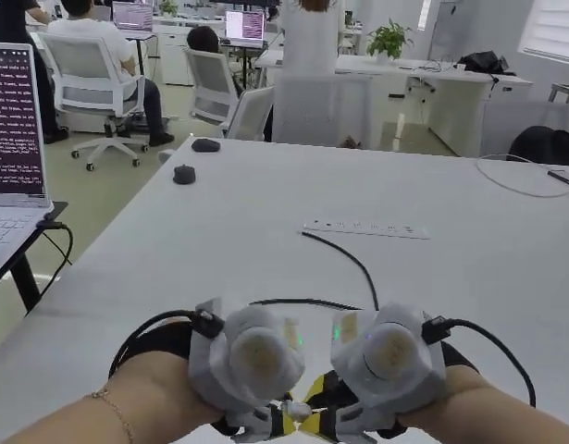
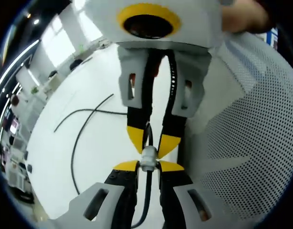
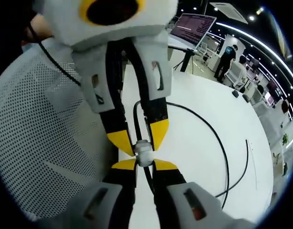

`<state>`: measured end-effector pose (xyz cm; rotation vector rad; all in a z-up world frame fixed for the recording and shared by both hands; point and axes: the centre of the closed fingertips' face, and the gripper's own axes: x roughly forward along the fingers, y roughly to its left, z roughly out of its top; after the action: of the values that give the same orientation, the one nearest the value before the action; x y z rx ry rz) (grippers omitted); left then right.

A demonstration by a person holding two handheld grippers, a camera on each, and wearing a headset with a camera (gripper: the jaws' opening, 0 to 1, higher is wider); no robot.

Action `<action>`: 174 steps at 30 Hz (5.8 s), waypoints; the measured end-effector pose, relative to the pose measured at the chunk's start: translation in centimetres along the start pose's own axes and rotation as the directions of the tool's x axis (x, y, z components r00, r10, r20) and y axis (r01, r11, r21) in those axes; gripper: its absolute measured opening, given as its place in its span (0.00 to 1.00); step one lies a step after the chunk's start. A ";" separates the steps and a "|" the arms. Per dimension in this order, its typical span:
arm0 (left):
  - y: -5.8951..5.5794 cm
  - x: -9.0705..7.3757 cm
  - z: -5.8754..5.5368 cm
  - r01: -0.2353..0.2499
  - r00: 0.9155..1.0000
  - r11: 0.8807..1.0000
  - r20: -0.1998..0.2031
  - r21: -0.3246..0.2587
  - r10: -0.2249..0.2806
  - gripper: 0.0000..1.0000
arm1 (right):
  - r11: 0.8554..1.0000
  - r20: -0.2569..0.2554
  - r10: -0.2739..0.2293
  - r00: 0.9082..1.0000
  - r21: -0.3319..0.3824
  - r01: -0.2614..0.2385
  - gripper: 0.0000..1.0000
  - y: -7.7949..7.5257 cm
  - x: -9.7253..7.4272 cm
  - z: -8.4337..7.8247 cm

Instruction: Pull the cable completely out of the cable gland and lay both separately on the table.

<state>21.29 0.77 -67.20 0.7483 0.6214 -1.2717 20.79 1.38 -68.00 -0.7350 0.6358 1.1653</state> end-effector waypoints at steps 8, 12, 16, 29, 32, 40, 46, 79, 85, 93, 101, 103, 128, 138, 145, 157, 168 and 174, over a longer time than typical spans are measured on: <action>0.1 -0.5 0.0 0.082 0.996 0.949 0.069 -0.306 -0.064 0.15 | 0.971 -0.015 -0.069 0.998 -0.229 0.064 0.09 -0.3 -0.1 0.5; 0.4 -0.7 -0.3 0.119 0.991 0.914 0.100 -0.389 -0.086 0.15 | 0.968 -0.006 -0.073 0.997 -0.241 0.069 0.10 -0.3 0.0 0.8; -0.1 -0.5 -0.2 0.068 0.997 0.977 0.050 -0.202 -0.059 0.16 | 0.997 0.006 -0.017 1.000 -0.071 0.018 0.13 0.0 0.1 0.8; -1.3 0.1 0.3 -0.012 0.999 0.965 -0.037 0.263 0.022 0.16 | 0.999 0.006 0.039 0.999 0.025 -0.039 0.14 0.7 0.1 -0.1; -1.3 0.2 0.2 -0.005 0.999 0.974 -0.034 0.227 0.013 0.16 | 0.999 0.005 0.040 0.999 0.007 -0.040 0.12 1.0 0.0 -0.2; -0.6 -0.4 0.2 0.031 0.999 0.995 0.030 -0.096 -0.029 0.16 | 0.990 0.019 -0.016 1.000 -0.143 0.018 0.11 0.5 -0.1 0.5; -0.5 -1.0 0.1 0.132 0.989 0.913 0.119 -0.386 -0.093 0.16 | 0.978 0.036 -0.029 0.999 -0.206 0.036 0.11 0.5 -0.3 0.9; 1.1 -1.0 -1.7 -0.092 0.994 0.994 -0.063 -0.057 0.088 0.16 | 0.956 -0.419 -0.214 0.883 0.097 0.277 0.08 -4.7 -3.0 -10.4; 1.5 -1.0 -1.6 -0.119 0.991 0.993 -0.064 0.008 0.119 0.17 | 0.988 -0.177 -0.126 0.976 0.070 0.140 0.21 -2.5 -1.0 -4.8; 0.8 -0.8 -0.7 -0.113 0.992 0.987 -0.047 0.113 0.119 0.17 | 0.997 0.074 -0.038 0.997 0.062 0.034 0.11 -0.4 -0.9 0.7; 1.1 -0.9 -0.6 -0.111 0.993 0.991 -0.039 0.069 0.114 0.16 | 0.997 0.054 -0.064 0.996 0.049 0.062 0.04 -1.0 -1.1 0.1; 1.5 -1.0 -1.3 -0.126 0.989 0.990 -0.065 0.066 0.130 0.16 | 0.995 0.025 -0.079 0.997 0.059 0.077 0.04 -1.4 -1.1 -0.6; 1.5 -1.0 -1.5 -0.136 0.987 0.988 -0.078 0.072 0.141 0.17 | 0.984 -0.159 -0.109 0.981 0.119 0.129 0.20 -2.3 -1.0 -4.8; 0.8 -0.9 -0.4 -0.115 0.992 0.988 -0.029 0.098 0.119 0.17 | 0.992 0.058 -0.057 0.997 0.114 0.050 0.15 -0.9 -0.9 0.0; 1.2 -0.9 -1.5 -0.118 0.990 0.990 -0.072 0.071 0.123 0.16 | 0.994 0.022 -0.054 0.998 0.096 0.052 0.04 -0.9 -0.6 -0.8; 1.3 -0.9 -1.8 -0.121 0.988 0.990 -0.093 0.070 0.127 0.16 | 0.954 -0.320 -0.138 0.937 0.212 0.213 0.07 -3.3 -1.9 -8.8; 1.2 -0.8 -1.6 -0.126 0.987 0.986 -0.089 0.109 0.136 0.17 | 0.989 -0.087 -0.083 0.993 0.117 0.093 0.22 -1.6 -0.5 -3.1; 1.0 -0.9 -1.2 -0.129 0.987 0.979 -0.076 0.157 0.143 0.17 | 0.994 0.072 -0.004 0.997 0.106 -0.003 0.10 0.0 -0.8 0.2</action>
<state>22.12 2.36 -67.08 0.9611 0.5378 -1.1736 20.60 1.08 -67.31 -0.6010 0.6321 1.1439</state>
